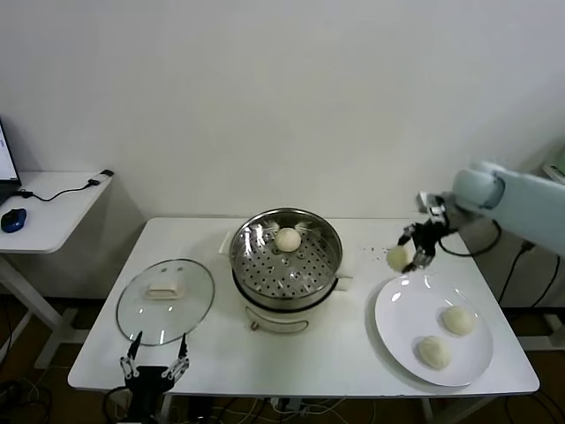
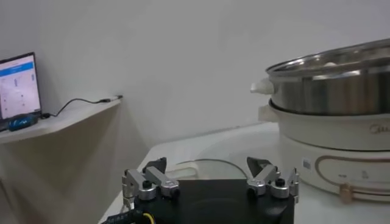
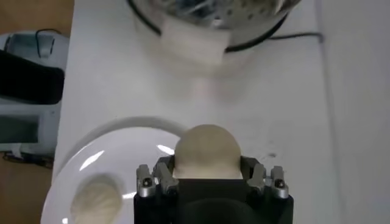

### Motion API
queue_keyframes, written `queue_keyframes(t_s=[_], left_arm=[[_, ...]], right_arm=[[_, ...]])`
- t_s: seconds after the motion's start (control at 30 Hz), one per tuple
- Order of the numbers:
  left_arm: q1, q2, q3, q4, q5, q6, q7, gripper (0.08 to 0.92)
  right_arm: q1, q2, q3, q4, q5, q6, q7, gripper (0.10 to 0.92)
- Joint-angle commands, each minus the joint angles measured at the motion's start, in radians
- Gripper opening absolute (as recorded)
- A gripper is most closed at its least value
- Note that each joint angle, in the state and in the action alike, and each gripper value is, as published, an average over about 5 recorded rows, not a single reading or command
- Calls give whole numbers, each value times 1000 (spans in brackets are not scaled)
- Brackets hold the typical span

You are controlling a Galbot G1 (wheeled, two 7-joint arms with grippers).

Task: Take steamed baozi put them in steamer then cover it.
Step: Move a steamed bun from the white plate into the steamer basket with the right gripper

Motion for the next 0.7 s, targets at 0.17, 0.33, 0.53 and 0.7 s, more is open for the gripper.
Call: queue_keyframes(t_s=[0.17, 0.33, 0.53, 0.7], left_arm=[[-20, 3, 14, 5, 5, -5, -1, 823], [-17, 11, 6, -1, -7, -10, -2, 823], [-13, 21, -2, -4, -19, -12, -2, 823], [-12, 21, -1, -7, -18, -13, -3, 823]], right_arm=[[185, 374, -133, -92, 305, -41, 22, 687], [84, 531, -73, -178, 331, -67, 51, 687], [-20, 648, -32, -252, 309, -76, 67, 687], [-131, 697, 22, -294, 246, -82, 79, 687]])
